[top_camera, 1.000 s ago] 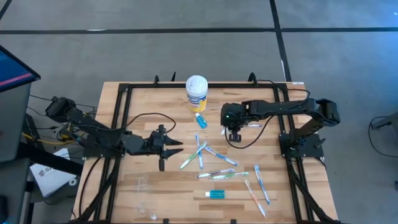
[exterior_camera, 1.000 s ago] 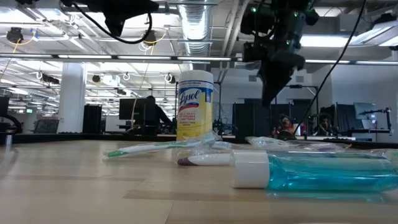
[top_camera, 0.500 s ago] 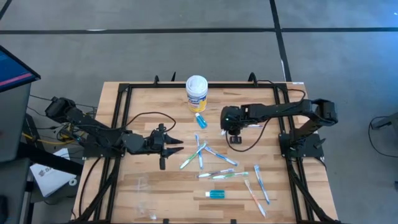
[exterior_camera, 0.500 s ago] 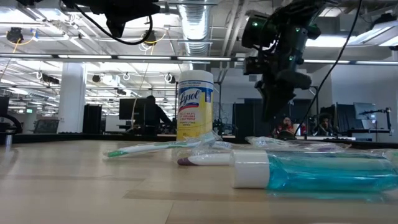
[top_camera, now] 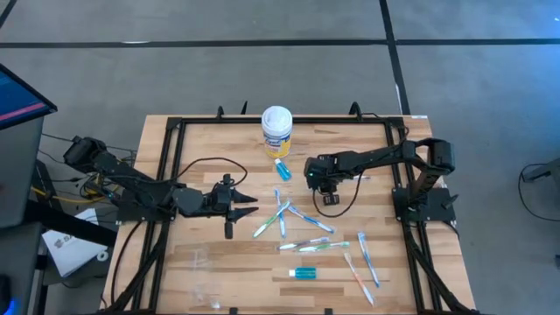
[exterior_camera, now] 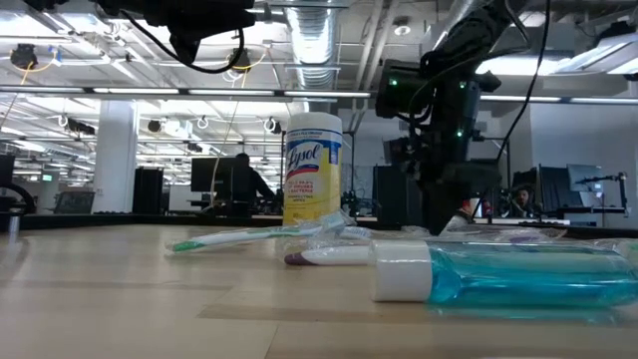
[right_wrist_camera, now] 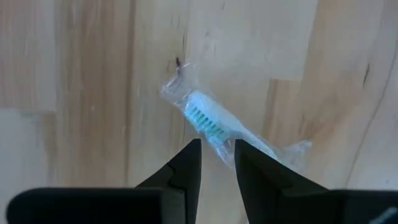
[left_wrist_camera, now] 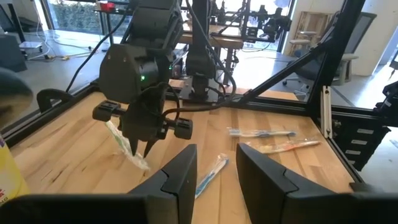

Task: Pick & Place toothbrushing station
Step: Put the top green toothbrush into the transparent organizer

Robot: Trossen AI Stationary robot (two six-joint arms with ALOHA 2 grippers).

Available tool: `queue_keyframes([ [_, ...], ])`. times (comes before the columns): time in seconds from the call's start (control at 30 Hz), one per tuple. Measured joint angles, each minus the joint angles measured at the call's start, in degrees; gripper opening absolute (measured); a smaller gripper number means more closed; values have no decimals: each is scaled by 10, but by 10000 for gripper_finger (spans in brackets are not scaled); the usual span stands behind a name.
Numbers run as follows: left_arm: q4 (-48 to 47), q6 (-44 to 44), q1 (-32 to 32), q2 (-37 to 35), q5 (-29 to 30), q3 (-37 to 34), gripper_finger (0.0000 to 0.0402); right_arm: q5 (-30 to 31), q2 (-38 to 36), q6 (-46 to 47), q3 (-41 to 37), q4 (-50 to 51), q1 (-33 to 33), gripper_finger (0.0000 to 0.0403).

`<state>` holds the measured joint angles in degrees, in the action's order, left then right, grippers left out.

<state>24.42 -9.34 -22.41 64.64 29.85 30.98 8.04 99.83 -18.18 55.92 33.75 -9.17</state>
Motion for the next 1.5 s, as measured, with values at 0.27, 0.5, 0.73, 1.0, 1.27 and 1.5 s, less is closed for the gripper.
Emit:
queue_keyframes([
  [0.27,0,1,0,0,0,0,106,0,-15,-23,14,0,1,88],
  [0.5,0,1,0,0,1,0,106,16,-14,-49,14,-1,-3,88],
  [0.73,0,1,0,0,1,0,106,39,-14,-67,14,-2,-3,88],
  [1.0,0,1,0,0,1,0,106,38,-7,-80,15,-9,-3,88],
  [1.27,0,1,0,0,1,0,106,37,23,-103,15,-18,-3,88],
  [1.5,0,1,0,0,1,0,106,39,26,-108,15,-30,-2,52],
])
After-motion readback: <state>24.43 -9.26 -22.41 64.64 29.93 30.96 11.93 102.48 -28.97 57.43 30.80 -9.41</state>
